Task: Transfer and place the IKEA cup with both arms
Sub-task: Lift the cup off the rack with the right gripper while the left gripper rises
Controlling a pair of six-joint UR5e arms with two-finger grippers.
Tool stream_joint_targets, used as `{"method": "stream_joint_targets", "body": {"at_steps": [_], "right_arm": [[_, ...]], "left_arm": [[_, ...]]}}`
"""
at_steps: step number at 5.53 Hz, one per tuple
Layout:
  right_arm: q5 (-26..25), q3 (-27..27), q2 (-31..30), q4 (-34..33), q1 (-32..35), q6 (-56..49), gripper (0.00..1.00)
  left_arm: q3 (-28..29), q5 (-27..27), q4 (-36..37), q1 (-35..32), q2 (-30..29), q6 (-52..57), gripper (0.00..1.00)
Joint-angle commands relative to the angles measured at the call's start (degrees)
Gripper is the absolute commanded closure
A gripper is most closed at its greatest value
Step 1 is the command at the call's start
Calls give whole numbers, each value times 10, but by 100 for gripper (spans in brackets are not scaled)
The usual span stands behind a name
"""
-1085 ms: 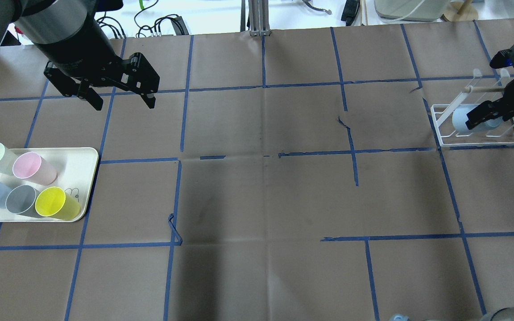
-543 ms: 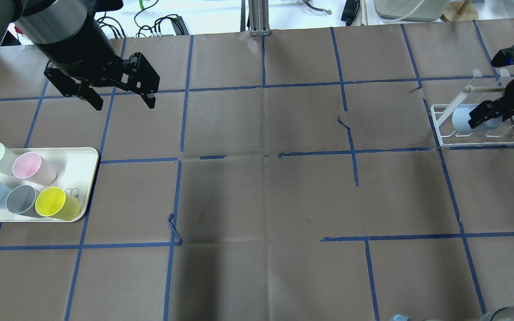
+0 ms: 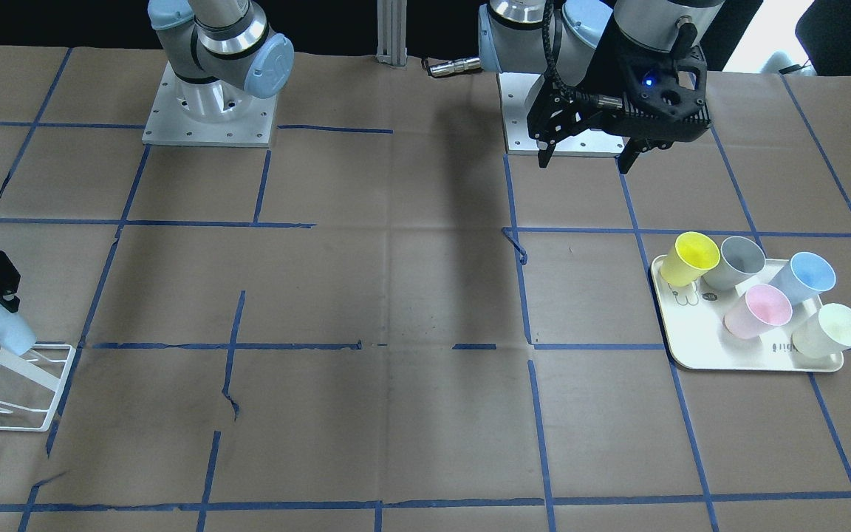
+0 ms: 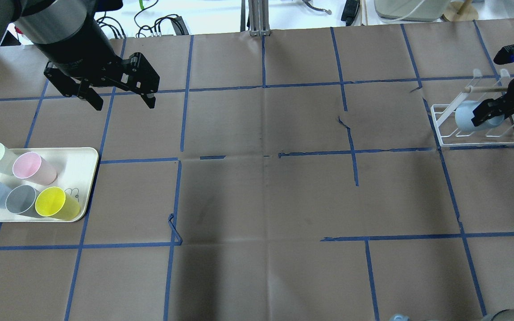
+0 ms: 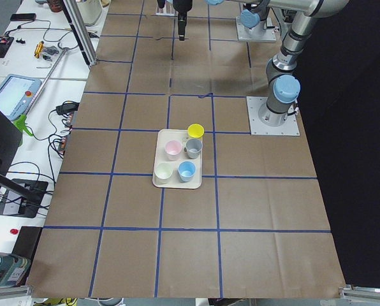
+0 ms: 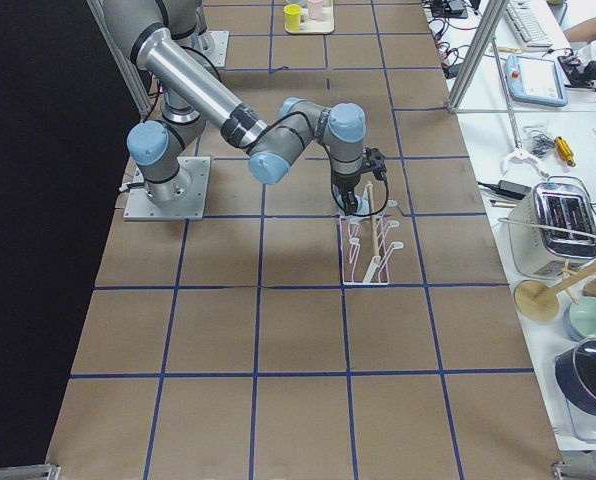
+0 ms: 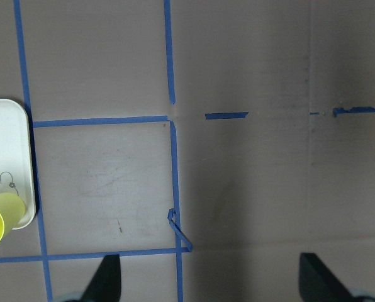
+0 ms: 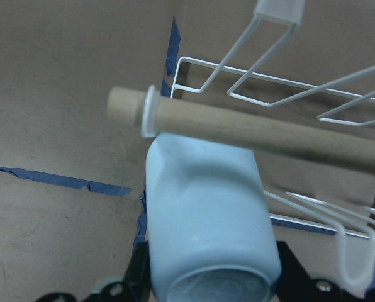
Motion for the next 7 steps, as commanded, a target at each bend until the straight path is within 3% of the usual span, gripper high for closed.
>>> {"method": "stream_joint_targets", "body": {"at_steps": [1,3,4,5,6,7], "right_arm": [[-2,-1,-41,18,0,3,55],[-3,-29,-76,105,0,3,55],[-10,-88,-85,202,0,3,55],[-10,-138,-94,291,0,3,55],[-1,-174,-104,377,1,1,55],[53,-202,-103,482,24,-1,55]], "left_arm": [[0,0,0,0,0,1,1],[3,-6,-1,1,1,-1,1],[4,-38,-21,21,1,-1,1],[4,-164,-99,74,8,11,1],[-10,-255,-163,117,9,78,1],[-13,-271,-226,165,6,203,1]]}}
